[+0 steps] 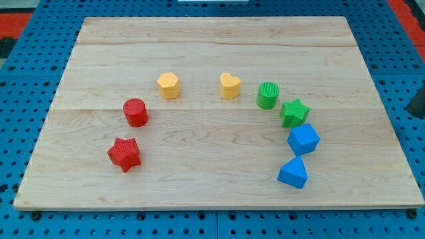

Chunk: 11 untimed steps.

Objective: Point your arm at bottom of blue cube

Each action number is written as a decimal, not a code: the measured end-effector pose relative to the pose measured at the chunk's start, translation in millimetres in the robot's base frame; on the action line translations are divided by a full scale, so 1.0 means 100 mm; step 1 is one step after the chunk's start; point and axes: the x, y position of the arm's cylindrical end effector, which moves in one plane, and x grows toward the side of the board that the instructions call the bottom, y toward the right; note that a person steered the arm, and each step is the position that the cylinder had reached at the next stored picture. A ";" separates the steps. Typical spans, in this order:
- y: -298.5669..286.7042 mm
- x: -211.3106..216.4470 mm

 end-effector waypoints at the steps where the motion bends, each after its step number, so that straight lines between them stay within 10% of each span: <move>1: 0.00 0.00; 11: 0.00 -0.14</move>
